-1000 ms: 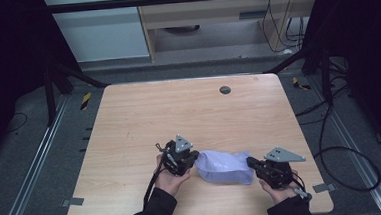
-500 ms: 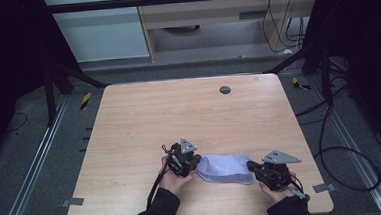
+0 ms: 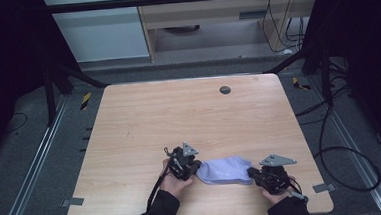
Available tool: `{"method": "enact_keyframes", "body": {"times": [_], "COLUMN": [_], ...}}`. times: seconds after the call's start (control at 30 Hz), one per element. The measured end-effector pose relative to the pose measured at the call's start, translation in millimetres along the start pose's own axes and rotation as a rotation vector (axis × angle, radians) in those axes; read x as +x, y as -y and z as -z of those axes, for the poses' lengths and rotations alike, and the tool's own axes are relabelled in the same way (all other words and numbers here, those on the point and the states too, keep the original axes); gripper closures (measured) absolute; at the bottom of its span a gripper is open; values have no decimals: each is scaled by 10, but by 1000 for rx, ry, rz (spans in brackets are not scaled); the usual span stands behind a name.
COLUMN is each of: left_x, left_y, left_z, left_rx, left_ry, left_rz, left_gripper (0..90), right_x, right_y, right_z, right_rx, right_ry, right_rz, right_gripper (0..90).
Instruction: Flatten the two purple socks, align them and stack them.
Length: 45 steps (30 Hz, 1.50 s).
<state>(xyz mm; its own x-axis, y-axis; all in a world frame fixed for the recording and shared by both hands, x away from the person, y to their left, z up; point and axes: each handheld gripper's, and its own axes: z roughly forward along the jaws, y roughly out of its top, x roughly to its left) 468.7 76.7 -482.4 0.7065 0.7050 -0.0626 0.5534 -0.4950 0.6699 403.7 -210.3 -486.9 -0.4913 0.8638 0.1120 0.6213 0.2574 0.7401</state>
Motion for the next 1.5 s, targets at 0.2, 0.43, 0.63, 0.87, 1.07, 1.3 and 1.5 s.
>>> {"method": "enact_keyframes", "body": {"times": [0.2, 0.43, 0.63, 0.87, 1.07, 1.3, 1.5], "left_x": [-8, -3, -67, -333, -450, -451, -477], "left_y": [23, 67, 27, 4, 70, 156, 155], "left_z": [2, 11, 141, 126, 15, -3, -19], "left_rx": [13, 12, -56, -75, -20, -21, -53], "left_ry": [7, 18, 24, 71, 87, 88, 71], "left_rz": [-5, 2, 5, -29, -44, -14, -30], "left_gripper": [872, 834, 786, 794, 819, 786, 729], "right_x": [-6, 0, 0, 57, 65, 38, 37], "right_y": [48, 50, 26, -21, -11, 19, 25], "right_z": [-20, -30, 47, 33, -81, -97, -107], "right_rx": [32, 46, -6, -68, -18, 3, 10], "right_ry": [-14, -7, -1, -19, -32, -23, -22], "right_rz": [-1, 11, 7, 44, 63, 63, 65], "right_gripper": [847, 807, 746, 786, 857, 858, 845]}}
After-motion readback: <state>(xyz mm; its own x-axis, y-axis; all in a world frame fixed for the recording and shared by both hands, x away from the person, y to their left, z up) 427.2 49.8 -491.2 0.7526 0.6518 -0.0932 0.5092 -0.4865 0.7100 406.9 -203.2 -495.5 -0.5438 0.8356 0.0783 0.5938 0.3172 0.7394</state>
